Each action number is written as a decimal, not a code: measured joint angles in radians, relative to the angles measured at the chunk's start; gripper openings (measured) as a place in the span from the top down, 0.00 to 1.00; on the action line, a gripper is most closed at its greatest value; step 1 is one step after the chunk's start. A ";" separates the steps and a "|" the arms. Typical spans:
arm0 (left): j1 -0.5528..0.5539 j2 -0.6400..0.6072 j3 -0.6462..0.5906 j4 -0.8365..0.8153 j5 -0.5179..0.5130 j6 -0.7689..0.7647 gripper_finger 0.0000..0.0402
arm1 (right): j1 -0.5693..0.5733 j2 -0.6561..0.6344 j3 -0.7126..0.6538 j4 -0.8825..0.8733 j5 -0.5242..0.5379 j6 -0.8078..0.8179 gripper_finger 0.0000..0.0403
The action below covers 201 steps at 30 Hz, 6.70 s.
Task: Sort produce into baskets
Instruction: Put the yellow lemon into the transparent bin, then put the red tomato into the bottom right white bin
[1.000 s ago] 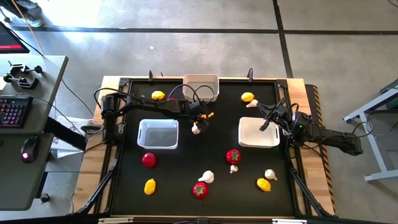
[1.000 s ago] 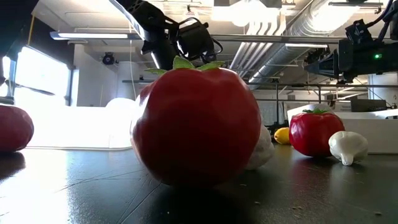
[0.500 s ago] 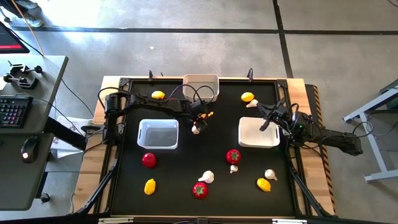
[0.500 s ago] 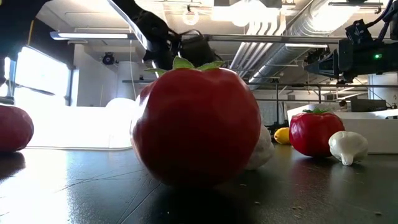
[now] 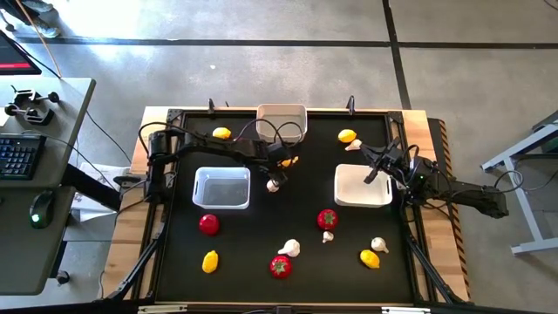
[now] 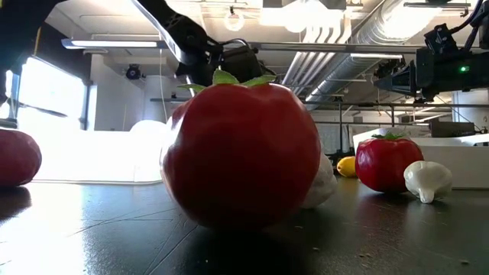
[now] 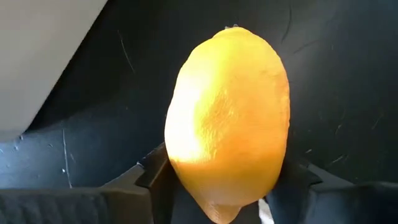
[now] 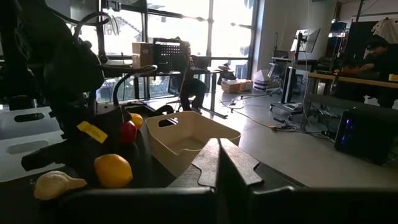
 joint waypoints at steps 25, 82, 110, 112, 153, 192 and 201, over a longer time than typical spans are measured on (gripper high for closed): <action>-0.167 -0.608 -0.007 -0.281 0.123 0.346 0.60 | 0.000 0.000 0.000 0.000 0.000 0.000 1.00; -0.167 -0.774 -0.568 -0.238 0.075 -0.073 0.60 | 0.000 0.000 0.000 0.000 0.000 0.000 1.00; -0.167 -0.775 -0.598 -0.161 0.121 -0.097 0.42 | 0.000 0.000 0.000 0.000 0.000 0.000 1.00; -0.170 -0.786 -0.598 -0.157 0.120 -0.080 0.46 | 0.000 0.000 0.000 0.000 0.000 0.000 1.00; -0.366 -0.762 -0.888 1.191 0.169 0.192 1.00 | 0.000 0.000 0.000 0.000 0.000 0.000 1.00; -0.357 -0.761 -0.887 1.198 0.065 0.225 1.00 | 0.514 0.597 0.309 0.212 -0.078 0.135 0.56; -0.357 -0.762 -0.887 1.196 0.065 0.226 1.00 | 0.579 0.955 0.667 -0.225 0.011 0.370 0.30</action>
